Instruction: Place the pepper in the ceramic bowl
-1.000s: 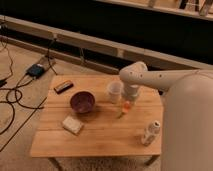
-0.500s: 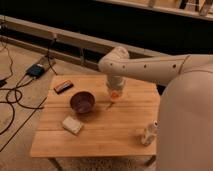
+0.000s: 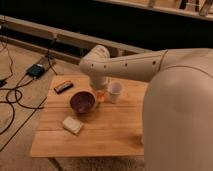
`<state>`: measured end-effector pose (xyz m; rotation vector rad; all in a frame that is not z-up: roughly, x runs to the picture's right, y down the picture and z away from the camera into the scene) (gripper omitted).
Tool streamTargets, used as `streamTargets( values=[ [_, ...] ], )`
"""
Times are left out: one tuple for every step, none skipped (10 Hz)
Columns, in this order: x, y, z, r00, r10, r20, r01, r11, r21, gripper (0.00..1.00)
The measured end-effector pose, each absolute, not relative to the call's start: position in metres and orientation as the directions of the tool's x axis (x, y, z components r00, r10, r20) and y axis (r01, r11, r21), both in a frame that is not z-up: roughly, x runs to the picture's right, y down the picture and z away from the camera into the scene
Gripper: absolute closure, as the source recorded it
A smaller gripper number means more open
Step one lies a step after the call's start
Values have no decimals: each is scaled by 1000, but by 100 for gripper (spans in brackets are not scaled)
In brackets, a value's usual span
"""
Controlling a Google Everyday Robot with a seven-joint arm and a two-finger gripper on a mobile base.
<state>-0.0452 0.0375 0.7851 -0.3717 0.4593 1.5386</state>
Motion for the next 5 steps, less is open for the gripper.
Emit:
streamTargets(
  values=[
    [-60, 42, 794, 13, 857, -514, -999, 31, 27, 100],
    [-68, 44, 800, 34, 854, -519, -999, 45, 8, 100],
    [-77, 47, 809, 57, 849, -525, -998, 61, -11, 100],
    [-84, 49, 819, 82, 845, -528, -997, 78, -30, 100],
    [-87, 49, 824, 93, 843, -529, -996, 85, -39, 100]
  ],
)
